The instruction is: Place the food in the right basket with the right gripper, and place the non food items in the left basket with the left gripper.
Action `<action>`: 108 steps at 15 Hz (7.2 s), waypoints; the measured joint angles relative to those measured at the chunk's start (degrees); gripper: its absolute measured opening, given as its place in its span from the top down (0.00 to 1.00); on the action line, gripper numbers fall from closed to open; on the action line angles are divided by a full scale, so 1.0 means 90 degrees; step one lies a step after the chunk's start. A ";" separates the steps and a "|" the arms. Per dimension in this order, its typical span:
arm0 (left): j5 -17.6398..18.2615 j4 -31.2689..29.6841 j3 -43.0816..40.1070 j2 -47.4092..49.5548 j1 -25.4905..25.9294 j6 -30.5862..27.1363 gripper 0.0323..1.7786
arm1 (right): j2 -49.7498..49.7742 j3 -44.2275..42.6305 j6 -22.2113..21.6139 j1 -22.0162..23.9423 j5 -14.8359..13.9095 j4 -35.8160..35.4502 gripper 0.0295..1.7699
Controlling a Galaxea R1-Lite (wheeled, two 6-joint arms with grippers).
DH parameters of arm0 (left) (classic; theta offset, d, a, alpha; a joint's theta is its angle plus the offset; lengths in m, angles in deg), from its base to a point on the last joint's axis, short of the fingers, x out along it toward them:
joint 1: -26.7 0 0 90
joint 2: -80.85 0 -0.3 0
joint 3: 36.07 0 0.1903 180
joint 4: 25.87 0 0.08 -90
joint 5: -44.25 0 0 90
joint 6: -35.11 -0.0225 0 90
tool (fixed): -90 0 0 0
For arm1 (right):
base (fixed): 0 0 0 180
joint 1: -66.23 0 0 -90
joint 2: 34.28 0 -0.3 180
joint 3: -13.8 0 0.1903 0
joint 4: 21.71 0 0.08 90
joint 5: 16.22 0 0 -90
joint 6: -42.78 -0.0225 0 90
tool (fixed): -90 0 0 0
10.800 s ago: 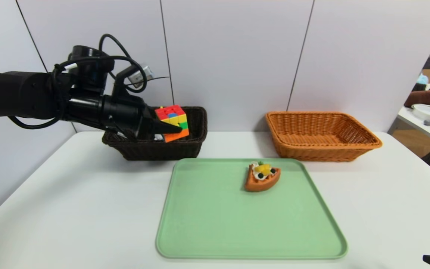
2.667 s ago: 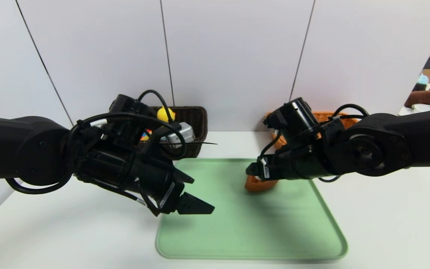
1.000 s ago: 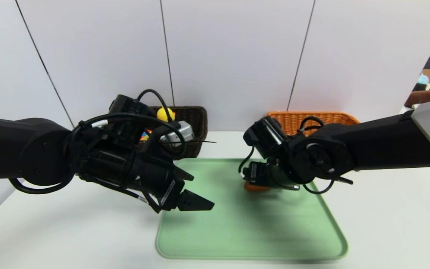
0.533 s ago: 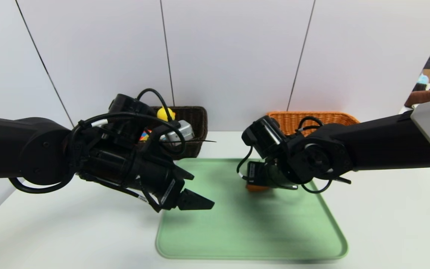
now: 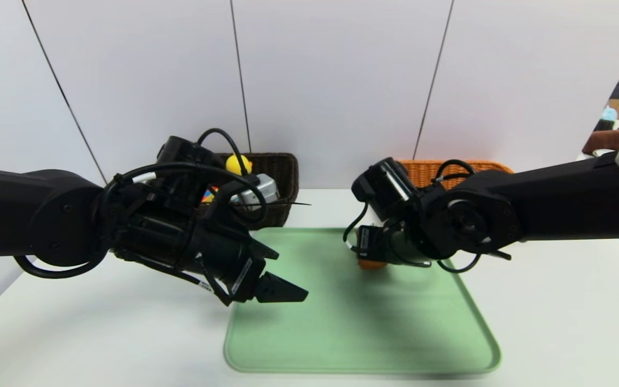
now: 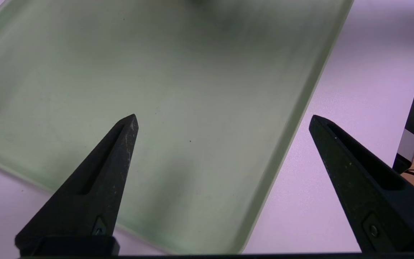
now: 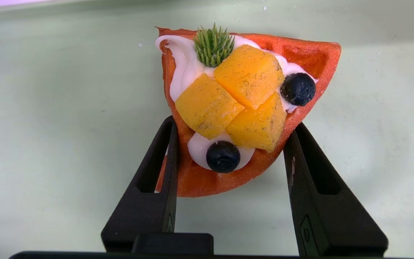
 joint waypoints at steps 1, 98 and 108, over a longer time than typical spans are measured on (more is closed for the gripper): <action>0.0000 -0.0005 -0.0003 0.0000 0.0000 0.0003 0.05 | 0.0085 -0.0020 0.0015 -0.0008 0.0000 0.0015 0.53; -0.1789 0.0444 -0.3641 0.6717 0.2719 -0.0459 0.05 | 0.9421 0.3744 0.2717 0.2442 0.1479 0.2018 0.04; -0.1761 0.0482 -0.4352 0.8184 0.3761 -0.0420 0.05 | 1.0178 0.3737 0.2725 0.3657 0.1513 0.2143 0.04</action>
